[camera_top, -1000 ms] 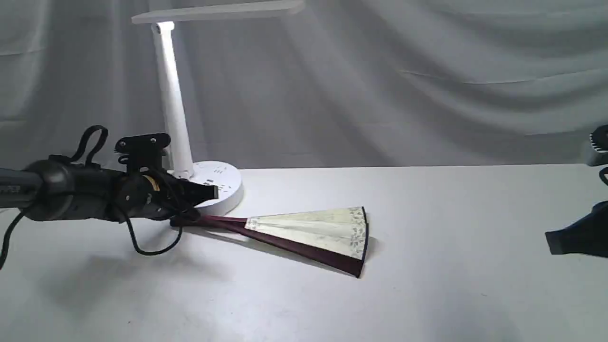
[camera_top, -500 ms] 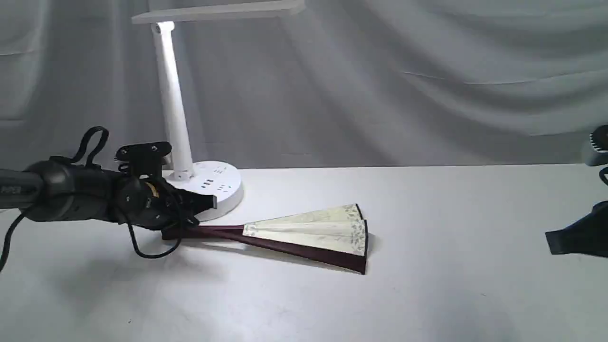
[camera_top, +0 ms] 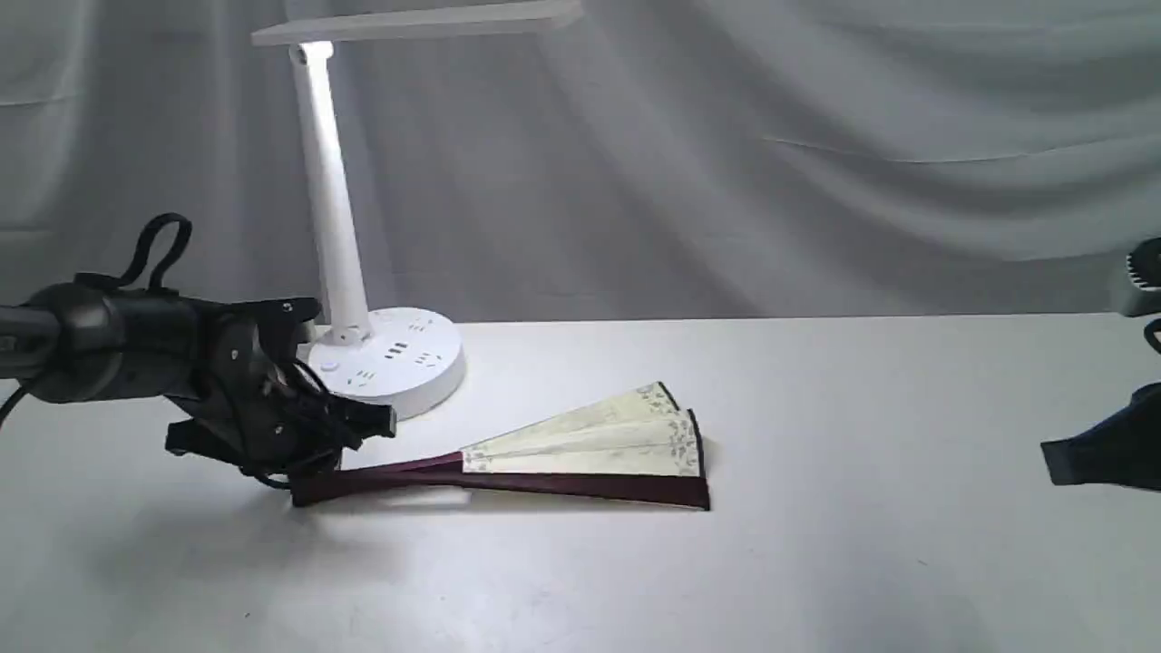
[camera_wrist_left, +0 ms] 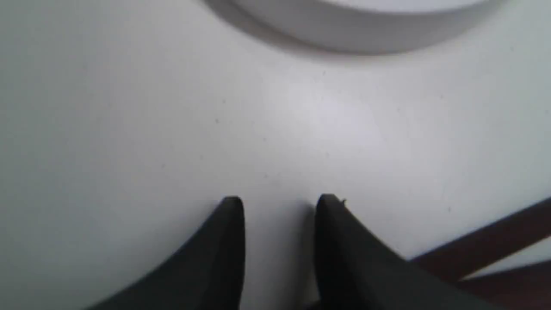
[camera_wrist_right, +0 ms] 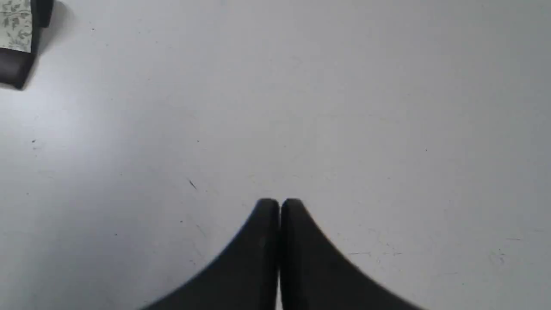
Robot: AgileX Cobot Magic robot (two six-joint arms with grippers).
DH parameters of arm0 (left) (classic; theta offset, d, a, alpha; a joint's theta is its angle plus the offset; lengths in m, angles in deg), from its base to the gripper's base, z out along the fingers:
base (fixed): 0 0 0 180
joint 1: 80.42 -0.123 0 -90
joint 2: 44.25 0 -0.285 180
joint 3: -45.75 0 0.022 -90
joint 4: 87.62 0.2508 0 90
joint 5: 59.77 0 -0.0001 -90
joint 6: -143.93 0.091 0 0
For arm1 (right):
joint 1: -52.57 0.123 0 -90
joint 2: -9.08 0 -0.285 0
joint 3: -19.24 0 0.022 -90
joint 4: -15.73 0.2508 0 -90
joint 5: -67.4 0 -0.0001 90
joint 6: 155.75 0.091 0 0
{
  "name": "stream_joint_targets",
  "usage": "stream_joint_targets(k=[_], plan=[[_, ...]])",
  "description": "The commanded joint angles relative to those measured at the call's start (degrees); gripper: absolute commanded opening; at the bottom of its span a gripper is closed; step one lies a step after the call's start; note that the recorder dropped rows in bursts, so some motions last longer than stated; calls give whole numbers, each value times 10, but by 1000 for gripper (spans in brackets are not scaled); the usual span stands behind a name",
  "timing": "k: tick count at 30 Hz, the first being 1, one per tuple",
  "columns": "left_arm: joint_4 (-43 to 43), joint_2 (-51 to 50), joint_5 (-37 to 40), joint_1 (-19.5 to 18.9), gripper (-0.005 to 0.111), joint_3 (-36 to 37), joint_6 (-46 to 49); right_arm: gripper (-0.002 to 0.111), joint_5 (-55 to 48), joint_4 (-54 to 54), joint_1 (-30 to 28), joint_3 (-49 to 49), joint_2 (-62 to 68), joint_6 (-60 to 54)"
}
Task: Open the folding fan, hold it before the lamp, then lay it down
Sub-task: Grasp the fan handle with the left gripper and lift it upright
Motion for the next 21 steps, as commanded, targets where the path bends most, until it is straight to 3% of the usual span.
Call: stream_joint_targets(k=[1, 6, 10, 14, 21], plan=[[-36, 10, 51, -1, 28, -2, 54, 0, 7, 7, 2, -2, 0, -3], [-152, 10, 95, 5, 28, -2, 187, 0, 6, 9, 2, -2, 0, -1], [-211, 10, 123, 9, 28, -2, 225, 0, 6, 13, 2, -2, 0, -1], [-222, 11, 155, 17, 28, -2, 228, 0, 10, 24, 2, -2, 0, -1], [-223, 11, 192, 65, 28, 11, 252, 0, 10, 29, 2, -2, 0, -2]])
